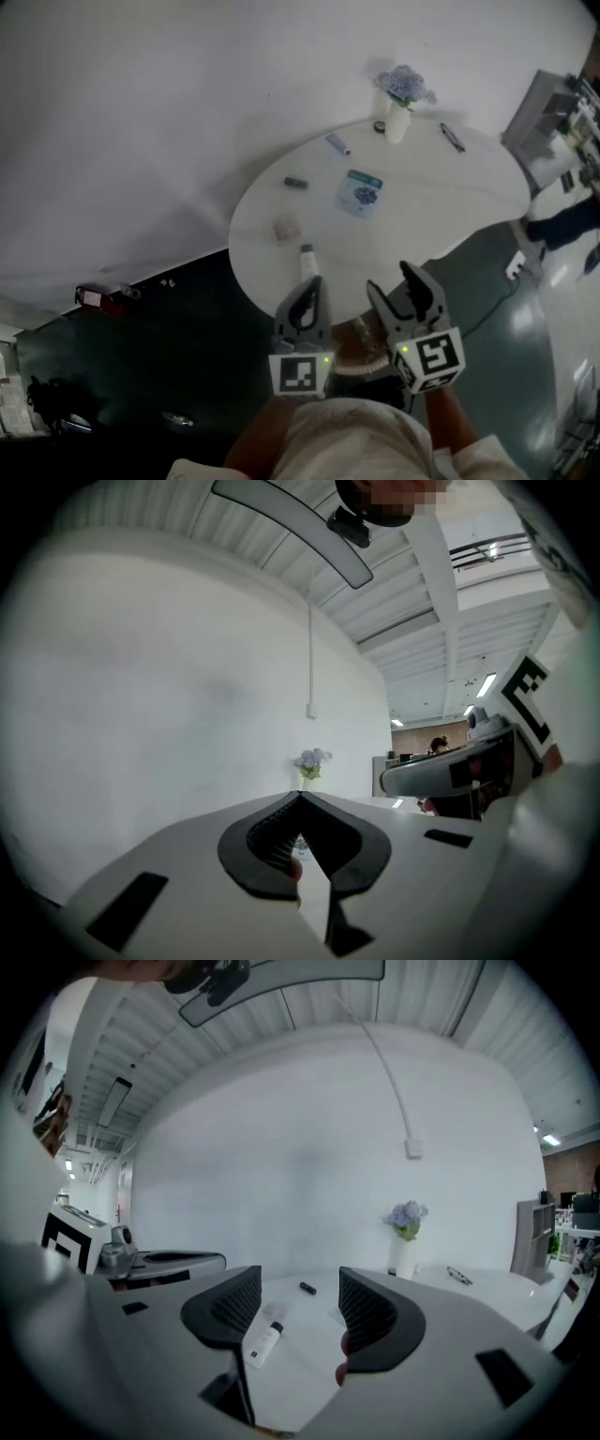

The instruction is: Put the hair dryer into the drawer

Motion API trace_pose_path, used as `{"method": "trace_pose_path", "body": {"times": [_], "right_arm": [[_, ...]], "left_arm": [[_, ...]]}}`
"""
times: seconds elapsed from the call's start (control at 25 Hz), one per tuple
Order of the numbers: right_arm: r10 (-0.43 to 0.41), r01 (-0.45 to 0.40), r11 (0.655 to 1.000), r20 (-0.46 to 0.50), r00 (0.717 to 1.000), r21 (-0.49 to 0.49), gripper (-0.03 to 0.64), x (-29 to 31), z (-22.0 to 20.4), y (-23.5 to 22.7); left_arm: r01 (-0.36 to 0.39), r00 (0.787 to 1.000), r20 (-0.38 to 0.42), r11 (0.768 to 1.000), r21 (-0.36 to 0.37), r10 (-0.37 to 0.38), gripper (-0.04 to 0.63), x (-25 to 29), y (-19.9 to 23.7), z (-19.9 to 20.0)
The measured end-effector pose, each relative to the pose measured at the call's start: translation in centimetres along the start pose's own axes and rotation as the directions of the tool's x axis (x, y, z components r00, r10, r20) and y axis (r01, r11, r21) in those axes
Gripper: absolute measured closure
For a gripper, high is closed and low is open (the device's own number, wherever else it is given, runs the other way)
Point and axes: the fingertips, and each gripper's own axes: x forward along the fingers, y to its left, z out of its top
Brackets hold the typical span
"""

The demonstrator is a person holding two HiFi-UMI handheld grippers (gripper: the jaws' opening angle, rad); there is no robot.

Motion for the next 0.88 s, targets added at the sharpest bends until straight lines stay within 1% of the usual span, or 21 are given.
{"method": "trace_pose_path", "body": {"times": [0.16, 0.32, 0.36, 0.48, 0.6, 0.64, 0.72, 0.88], "right_arm": [[-0.024, 0.028, 0.999, 0.096, 0.995, -0.039, 0.351, -0.8, 3.3, 0.1], [-0.026, 0.033, 0.999, 0.151, 0.988, -0.041, 0.353, -1.3, 4.9, -0.1], [-0.027, 0.033, 0.999, 0.163, 0.986, -0.039, 0.364, -1.4, 5.1, -0.1], [-0.027, 0.028, 1.0, 0.185, 0.982, -0.002, 0.418, -1.6, 5.6, -0.4], [-0.041, 0.041, 0.999, 0.194, 0.98, 0.006, 0.498, -1.7, 5.8, -0.7], [-0.049, 0.047, 0.999, 0.196, 0.979, 0.012, 0.544, -1.8, 5.8, -0.8], [-0.064, 0.061, 0.998, 0.204, 0.977, 0.02, 0.606, -1.8, 6.0, -1.1], [-0.067, 0.073, 0.997, 0.204, 0.977, -0.02, 0.611, -1.6, 5.8, -0.9]], "left_arm": [[0.003, 1.0, 0.011, 1.0, 0.005, -0.003, 0.6, 0.3, 0.4, 1.3], [0.003, 1.0, 0.021, 1.0, 0.013, -0.003, 0.6, 0.5, 0.6, 1.9], [0.003, 1.0, 0.022, 1.0, 0.01, -0.003, 0.6, 0.5, 0.6, 2.0], [0.002, 1.0, 0.027, 1.0, 0.007, -0.002, 0.6, 0.4, 0.6, 2.2], [0.004, 1.0, 0.03, 1.0, 0.014, -0.004, 0.6, 0.4, 0.4, 2.4], [0.004, 1.0, 0.031, 1.0, 0.016, -0.005, 0.6, 0.3, 0.4, 2.6], [0.005, 0.999, 0.033, 1.0, 0.019, -0.006, 0.6, 0.3, 0.3, 2.9], [0.005, 0.999, 0.036, 1.0, 0.018, -0.006, 0.6, 0.3, 0.0, 3.4]]}}
